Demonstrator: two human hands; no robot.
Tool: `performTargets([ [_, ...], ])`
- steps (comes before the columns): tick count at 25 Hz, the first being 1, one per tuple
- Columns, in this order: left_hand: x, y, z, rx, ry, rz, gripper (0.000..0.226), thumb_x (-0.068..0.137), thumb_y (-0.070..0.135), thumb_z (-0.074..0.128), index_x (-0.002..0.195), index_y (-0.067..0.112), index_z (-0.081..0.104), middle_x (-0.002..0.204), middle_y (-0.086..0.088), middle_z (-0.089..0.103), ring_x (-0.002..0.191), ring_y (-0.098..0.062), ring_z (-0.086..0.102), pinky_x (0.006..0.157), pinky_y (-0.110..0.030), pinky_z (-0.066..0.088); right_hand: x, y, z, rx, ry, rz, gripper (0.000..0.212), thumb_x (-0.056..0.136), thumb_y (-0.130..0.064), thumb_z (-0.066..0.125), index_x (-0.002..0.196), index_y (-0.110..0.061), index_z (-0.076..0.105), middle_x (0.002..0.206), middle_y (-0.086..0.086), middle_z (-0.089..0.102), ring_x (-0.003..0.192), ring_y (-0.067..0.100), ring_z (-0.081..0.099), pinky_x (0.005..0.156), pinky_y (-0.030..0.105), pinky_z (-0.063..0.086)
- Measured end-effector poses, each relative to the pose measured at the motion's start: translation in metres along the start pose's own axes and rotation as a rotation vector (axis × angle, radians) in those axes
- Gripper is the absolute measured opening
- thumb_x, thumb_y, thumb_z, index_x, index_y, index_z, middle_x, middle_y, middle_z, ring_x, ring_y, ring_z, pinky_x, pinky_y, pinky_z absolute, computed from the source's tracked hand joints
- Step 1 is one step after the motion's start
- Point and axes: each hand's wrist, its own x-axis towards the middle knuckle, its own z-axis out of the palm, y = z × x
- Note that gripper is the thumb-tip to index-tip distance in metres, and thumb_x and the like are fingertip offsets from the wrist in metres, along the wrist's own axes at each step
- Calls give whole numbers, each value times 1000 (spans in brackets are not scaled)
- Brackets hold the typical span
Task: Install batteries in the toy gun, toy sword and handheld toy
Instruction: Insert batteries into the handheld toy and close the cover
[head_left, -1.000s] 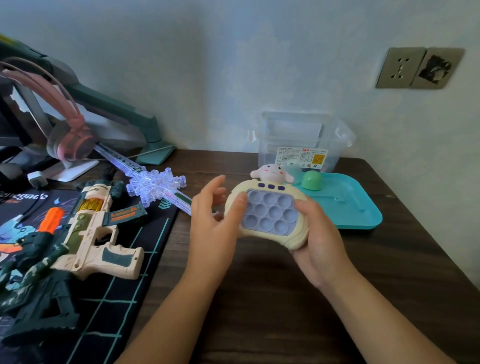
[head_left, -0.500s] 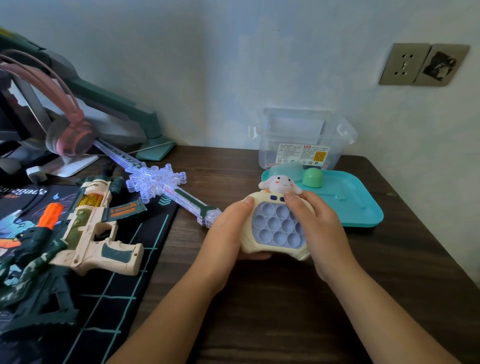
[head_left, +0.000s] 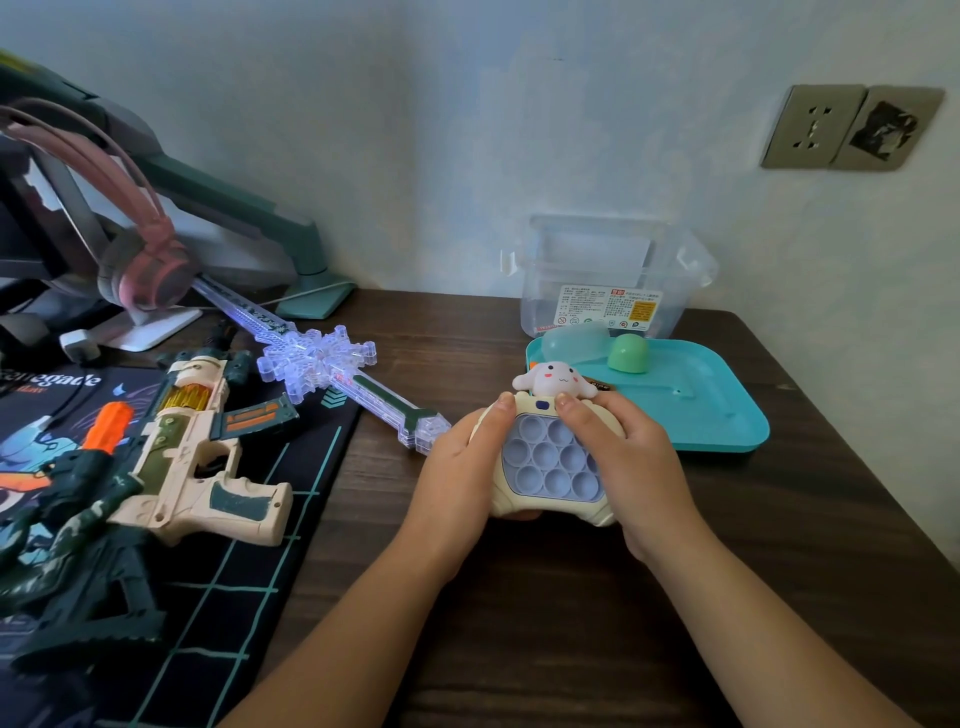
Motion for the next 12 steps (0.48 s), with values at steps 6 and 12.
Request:
performTargets([
  [6,1,0,0,-14,-6,-34,31,98,45,50,93,27,75,93,1,78,88,-17,75,78,-42,60,0,1,-1,33,-5,16,27,79,-50,64,97,-30,66,100,-8,70,95,10,67,79,32,58],
  [12,3,-4,-2,-25,-12,-42,33,98,46,51,100,25,76,101,-4,78,96,-25,74,90,-55,56,0,1,0,26,2,-3,25,81,-48,63,97,-29,66,98,-9,69,94,8,66,72,25,56],
])
